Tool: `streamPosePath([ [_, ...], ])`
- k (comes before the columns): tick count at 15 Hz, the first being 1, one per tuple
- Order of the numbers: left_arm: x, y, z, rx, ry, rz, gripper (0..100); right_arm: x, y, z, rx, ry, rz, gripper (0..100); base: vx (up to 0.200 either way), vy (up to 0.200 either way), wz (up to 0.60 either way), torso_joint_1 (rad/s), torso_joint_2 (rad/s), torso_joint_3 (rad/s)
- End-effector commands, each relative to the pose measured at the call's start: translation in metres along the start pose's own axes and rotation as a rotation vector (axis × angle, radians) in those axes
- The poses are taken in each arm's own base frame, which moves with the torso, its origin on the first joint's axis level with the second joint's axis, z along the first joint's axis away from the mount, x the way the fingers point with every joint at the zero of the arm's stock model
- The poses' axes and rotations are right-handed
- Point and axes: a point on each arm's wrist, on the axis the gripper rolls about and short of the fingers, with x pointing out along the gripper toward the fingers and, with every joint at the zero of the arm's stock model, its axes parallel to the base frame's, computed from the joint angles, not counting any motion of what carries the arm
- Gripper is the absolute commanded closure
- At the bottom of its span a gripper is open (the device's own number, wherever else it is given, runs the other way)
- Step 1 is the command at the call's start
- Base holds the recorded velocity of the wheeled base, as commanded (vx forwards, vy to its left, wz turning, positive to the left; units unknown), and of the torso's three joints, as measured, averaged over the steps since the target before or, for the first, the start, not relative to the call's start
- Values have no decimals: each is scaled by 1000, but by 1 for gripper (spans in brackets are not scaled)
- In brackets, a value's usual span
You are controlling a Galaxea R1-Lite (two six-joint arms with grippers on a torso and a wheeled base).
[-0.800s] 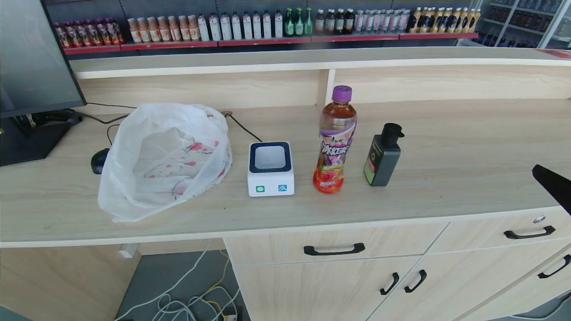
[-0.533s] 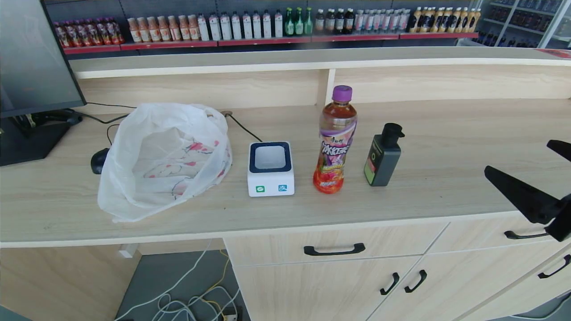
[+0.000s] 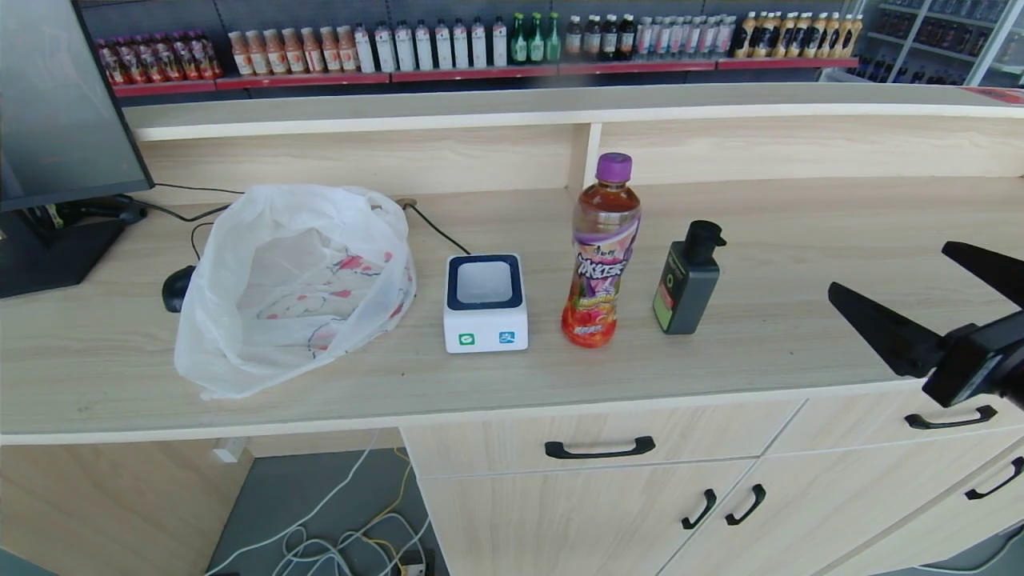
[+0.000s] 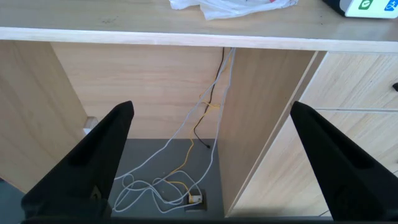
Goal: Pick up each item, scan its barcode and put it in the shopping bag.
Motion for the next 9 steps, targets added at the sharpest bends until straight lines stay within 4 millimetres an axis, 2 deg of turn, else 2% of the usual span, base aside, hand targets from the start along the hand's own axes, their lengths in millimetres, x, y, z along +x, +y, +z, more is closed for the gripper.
streamPosePath([
  [1, 0, 0, 0, 0, 0, 2, 0, 8, 10, -4, 8, 19, -10, 0, 0, 0, 0, 0, 0, 0],
  [9, 0, 0, 0, 0, 0, -1, 0, 10, 47, -12, 107, 62, -181, 0, 0, 0, 0, 0, 0, 0],
])
